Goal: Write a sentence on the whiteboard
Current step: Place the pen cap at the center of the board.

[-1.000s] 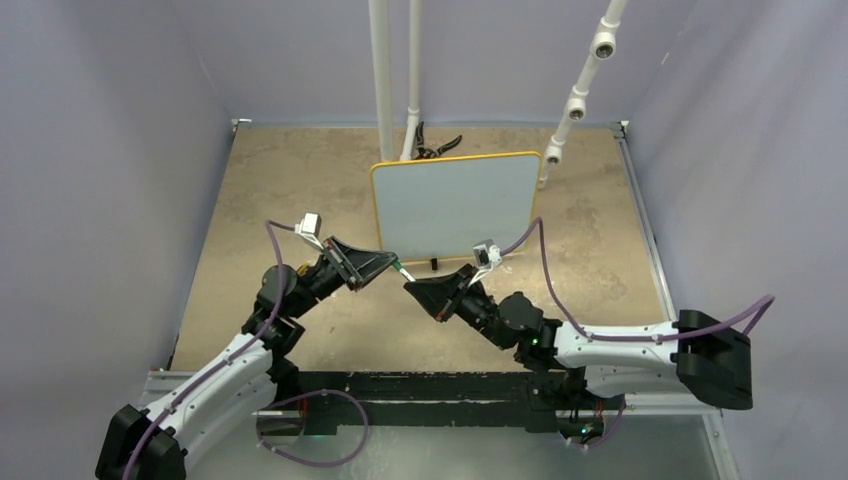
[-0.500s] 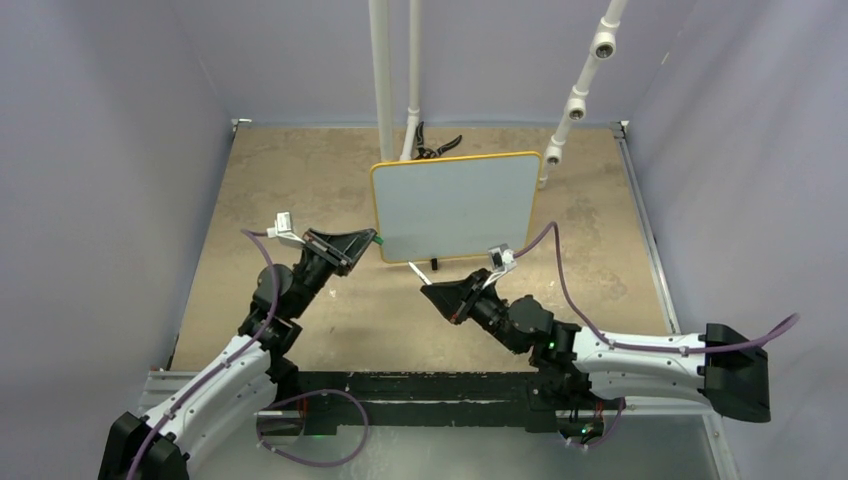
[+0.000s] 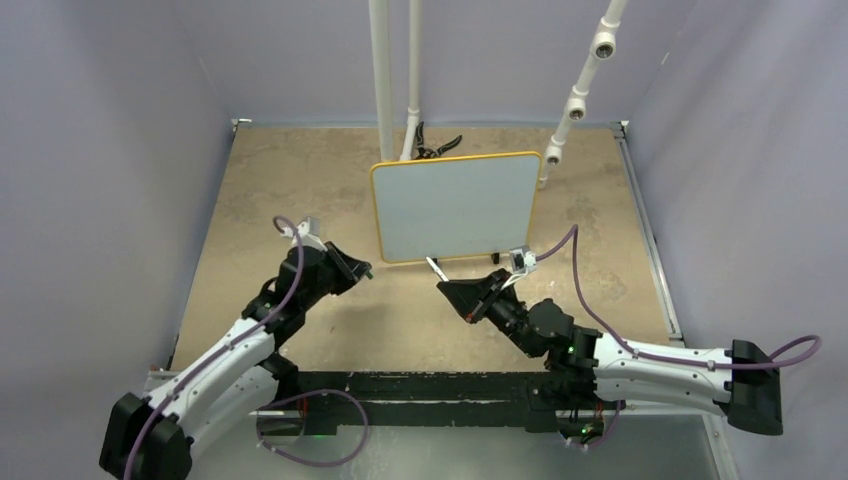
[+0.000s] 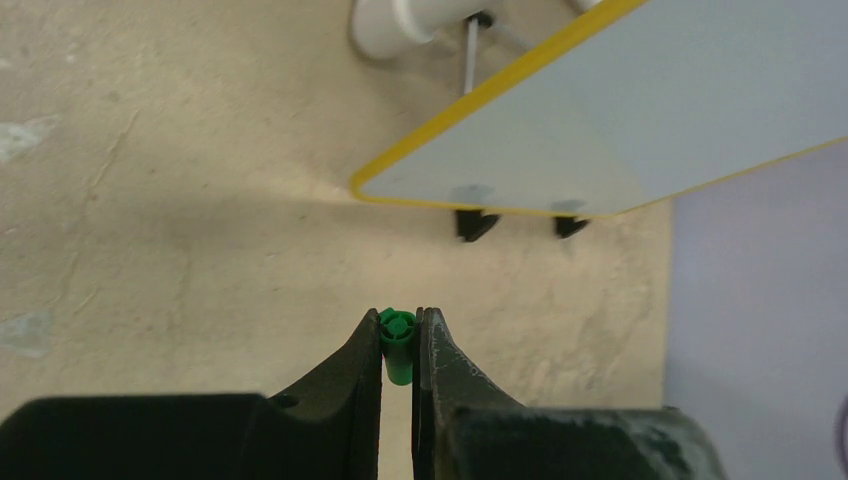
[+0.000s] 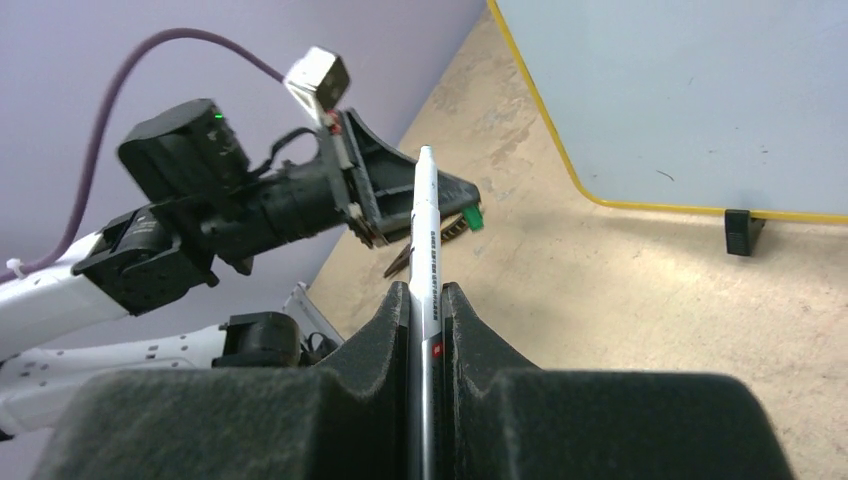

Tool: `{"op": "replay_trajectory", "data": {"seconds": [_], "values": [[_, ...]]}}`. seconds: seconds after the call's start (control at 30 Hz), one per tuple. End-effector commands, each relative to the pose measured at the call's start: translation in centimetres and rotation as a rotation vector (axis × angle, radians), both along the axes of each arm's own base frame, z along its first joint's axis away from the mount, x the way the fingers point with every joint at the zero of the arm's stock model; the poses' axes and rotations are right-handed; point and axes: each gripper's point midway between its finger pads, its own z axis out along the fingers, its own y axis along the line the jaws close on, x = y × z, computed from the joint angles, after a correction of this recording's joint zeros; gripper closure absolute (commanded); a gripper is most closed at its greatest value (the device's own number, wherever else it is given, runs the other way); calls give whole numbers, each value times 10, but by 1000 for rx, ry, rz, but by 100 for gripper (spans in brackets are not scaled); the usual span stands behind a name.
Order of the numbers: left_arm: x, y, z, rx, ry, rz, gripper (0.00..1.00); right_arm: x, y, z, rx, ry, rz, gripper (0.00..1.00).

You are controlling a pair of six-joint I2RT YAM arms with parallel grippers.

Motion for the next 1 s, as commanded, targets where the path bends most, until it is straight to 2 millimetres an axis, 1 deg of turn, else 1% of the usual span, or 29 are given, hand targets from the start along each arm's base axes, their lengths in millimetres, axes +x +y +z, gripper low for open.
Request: {"op": "replay_trajectory", "data": {"seconds": [0.0,0.1,0.2,0.23,0.33,0.43,0.57,0.63,0.67,0.77,0.8,0.9,0.93,0.97], "values": [[-10,0,-46,132,110,-84,100,7,-8,-6,-41,-5,-52,100],[-12,-4,-68,144,161,-108,100,8,-6,-5,-56,-8,-55,100],[-9,-5,-75,146,161,-109,100,9,-5,-6,-69,-11,-54,100],[-9,-5,-79,150,166,-107,97,9,-4,-7,-72,-10,-54,100],[-13,-3,-87,162,184,-107,83,9,-5,-10,-74,-4,-55,100],[-14,-1,-91,172,193,-109,70,9,-6,-11,-74,-2,-58,100],[-12,0,-87,183,185,-108,48,11,-7,-10,-90,-6,-67,100],[-7,0,-77,194,161,-102,40,11,-7,-7,-97,-14,-71,100],[-9,3,-76,212,172,-101,37,12,-7,-6,-105,-18,-71,100],[-3,3,-54,244,131,-122,30,11,-6,-6,-120,-14,-62,100],[2,6,-45,270,108,-115,28,8,-4,-6,-127,-17,-42,100],[12,2,-11,311,25,-184,25,8,-4,1,-140,-41,-41,100],[19,-1,7,312,-24,-217,24,8,-4,4,-149,-52,-37,100],[25,-3,21,319,-64,-254,24,9,-3,8,-155,-58,-37,100]]}}
